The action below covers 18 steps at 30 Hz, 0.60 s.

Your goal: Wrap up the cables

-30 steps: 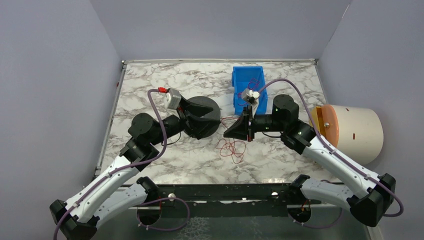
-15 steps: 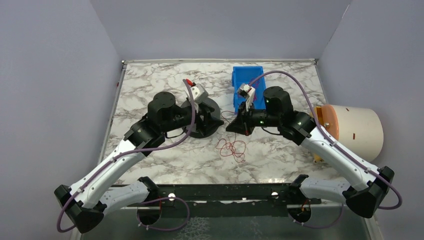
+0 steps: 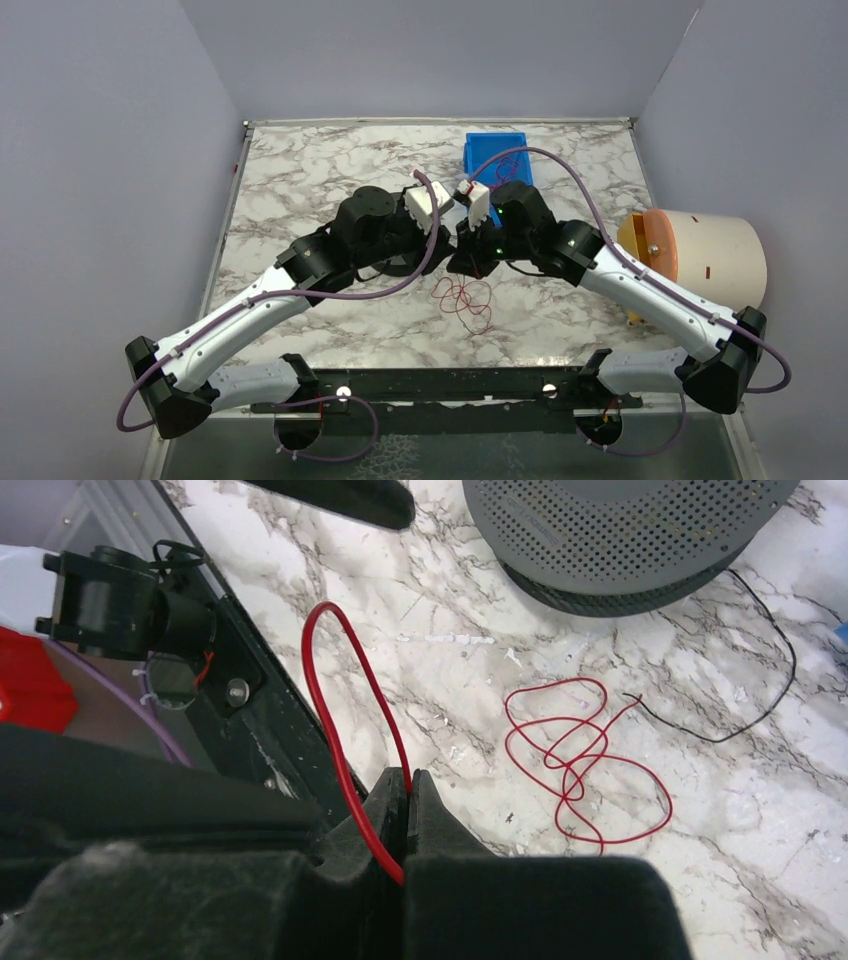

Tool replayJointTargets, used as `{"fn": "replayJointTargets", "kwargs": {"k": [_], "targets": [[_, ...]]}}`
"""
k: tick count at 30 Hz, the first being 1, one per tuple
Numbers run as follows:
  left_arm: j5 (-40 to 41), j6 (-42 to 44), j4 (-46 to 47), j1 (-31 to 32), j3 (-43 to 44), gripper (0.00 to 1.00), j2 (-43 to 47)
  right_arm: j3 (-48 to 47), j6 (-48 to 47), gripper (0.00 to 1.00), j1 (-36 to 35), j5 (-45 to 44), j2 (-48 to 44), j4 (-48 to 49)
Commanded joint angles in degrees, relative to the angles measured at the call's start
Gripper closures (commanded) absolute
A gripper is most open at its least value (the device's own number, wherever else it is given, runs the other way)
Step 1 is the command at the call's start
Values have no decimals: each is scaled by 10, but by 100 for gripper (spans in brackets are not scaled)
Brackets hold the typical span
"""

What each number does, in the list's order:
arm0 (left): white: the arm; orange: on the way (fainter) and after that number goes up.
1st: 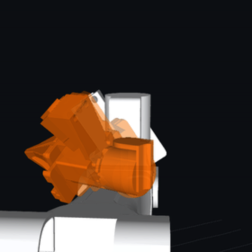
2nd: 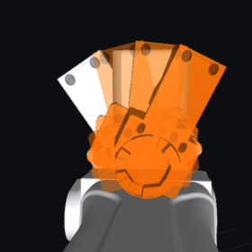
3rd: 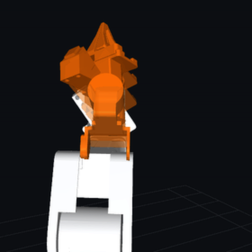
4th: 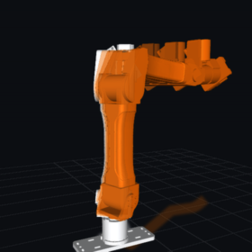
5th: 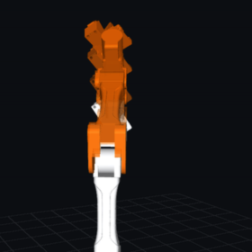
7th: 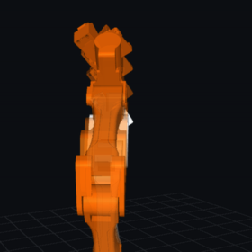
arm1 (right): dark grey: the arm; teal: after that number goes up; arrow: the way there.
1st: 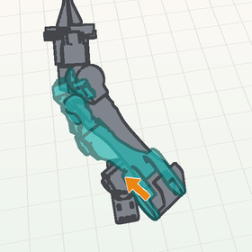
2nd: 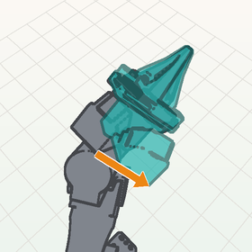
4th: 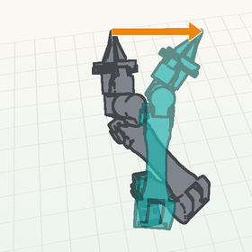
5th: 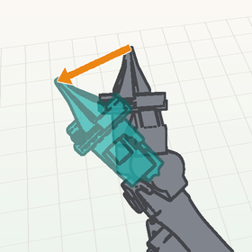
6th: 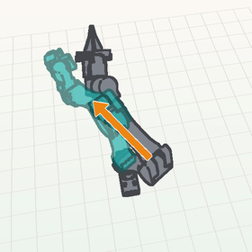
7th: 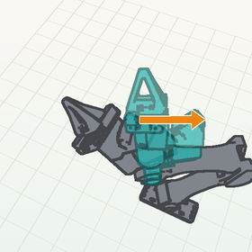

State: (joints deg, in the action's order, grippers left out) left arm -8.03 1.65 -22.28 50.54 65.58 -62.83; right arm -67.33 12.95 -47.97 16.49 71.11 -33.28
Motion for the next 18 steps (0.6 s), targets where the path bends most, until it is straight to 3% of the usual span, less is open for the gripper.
{"fn": "replayJointTargets", "kwargs": {"k": [1,8,15,18], "targets": [[76,19,-5,4,13,36,-1,-20,13,99,-16,-24,4,1],[122,20,-3,5,3,41,0,-12,18,99,-29,-14,-2,25],[87,5,7,5,-5,45,-1,-2,33,99,-40,-18,-22,50],[86,-4,6,5,-9,62,-1,5,35,99,-42,-26,-30,59]]}}
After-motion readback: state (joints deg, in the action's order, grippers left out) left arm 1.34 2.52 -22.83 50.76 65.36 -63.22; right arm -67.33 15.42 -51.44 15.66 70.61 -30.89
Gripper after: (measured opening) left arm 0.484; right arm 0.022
